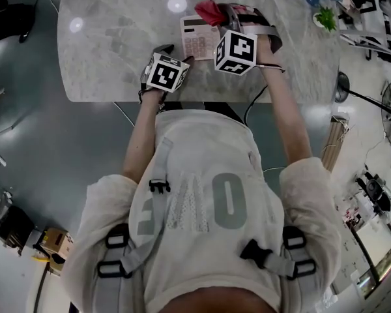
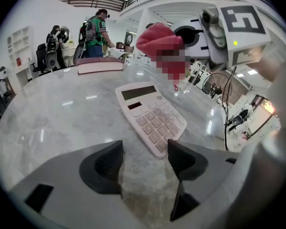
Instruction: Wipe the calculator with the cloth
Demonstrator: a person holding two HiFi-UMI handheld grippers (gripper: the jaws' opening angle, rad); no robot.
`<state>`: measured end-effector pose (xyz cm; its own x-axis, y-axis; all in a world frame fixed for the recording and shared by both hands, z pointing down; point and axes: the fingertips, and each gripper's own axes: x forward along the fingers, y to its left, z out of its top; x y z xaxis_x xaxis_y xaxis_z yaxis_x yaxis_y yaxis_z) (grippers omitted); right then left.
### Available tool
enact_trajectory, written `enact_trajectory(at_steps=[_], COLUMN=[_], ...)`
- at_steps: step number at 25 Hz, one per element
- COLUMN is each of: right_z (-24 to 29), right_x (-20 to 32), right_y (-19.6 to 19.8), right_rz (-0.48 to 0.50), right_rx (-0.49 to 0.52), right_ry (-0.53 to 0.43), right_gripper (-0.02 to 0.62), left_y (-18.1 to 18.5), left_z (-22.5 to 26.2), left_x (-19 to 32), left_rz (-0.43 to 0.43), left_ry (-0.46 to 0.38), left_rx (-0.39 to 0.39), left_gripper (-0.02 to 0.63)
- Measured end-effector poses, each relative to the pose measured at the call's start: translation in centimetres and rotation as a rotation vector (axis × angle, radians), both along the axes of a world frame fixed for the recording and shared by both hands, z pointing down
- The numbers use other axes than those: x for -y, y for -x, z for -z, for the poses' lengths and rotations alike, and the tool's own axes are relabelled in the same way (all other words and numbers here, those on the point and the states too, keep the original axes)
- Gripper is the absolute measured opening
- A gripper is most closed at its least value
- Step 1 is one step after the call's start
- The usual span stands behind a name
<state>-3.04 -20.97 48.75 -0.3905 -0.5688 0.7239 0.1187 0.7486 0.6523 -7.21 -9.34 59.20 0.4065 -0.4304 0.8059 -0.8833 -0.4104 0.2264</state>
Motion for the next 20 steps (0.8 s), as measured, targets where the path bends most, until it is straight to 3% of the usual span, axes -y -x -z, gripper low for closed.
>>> enact_trajectory(at_steps=[6,20], right_z=[-3.3,-6.5], right_x=[-0.2,-0.8], right_y=[0.0,0.1], right_rz=[0.021,0.026], right_rx=[-0.103,-0.188], right_ry=[-0.001,0.029], right_gripper=[0.054,0.054], left_y=[0.2,0.3], left_z=[-0.2,-0.2], left_x=[0.1,0.0], left_rz=[-0.005,-0.006], left_ry=[-0.007,-0.009], left_rx=[-0.004,-0.008], left_gripper=[0.293,0.293])
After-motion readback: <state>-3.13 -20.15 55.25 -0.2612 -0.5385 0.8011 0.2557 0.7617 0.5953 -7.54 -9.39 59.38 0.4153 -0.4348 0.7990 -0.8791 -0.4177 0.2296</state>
